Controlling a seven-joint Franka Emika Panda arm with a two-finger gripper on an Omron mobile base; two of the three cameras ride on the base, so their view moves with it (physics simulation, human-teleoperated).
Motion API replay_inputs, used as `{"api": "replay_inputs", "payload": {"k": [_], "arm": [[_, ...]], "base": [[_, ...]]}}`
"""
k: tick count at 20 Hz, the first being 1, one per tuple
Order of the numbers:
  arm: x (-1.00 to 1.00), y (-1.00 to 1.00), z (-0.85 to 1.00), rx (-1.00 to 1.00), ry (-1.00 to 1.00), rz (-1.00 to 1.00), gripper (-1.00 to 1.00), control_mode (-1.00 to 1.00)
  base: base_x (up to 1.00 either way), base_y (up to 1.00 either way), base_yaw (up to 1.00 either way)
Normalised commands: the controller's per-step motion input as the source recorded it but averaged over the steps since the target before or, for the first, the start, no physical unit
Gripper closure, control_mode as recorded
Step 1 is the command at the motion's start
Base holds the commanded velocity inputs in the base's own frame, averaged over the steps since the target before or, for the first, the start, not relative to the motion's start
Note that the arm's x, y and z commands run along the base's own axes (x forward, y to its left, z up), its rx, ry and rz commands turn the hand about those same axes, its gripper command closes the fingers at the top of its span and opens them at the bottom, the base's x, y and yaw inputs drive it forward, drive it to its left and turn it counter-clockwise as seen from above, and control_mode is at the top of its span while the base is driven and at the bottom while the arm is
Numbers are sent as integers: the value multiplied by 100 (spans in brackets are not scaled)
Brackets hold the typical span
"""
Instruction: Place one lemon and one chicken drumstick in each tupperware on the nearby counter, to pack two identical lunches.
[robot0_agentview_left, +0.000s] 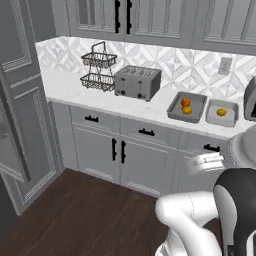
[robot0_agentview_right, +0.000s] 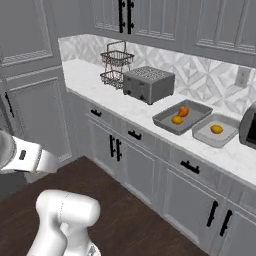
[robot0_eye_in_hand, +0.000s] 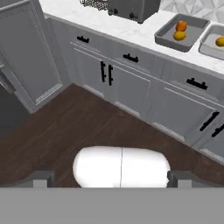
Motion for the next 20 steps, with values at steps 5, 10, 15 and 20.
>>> {"api": "replay_inputs", "payload": {"k": [5,10,15,20], "arm": [[0,0,0,0,0,0,-100,100],[0,0,0,0,0,0,-100,100],[0,0,0,0,0,0,-100,100],[0,0,0,0,0,0,-100,100]], "base": [[-1,60,71],[39,57,60],[90,54,51],[100,77,42]]}}
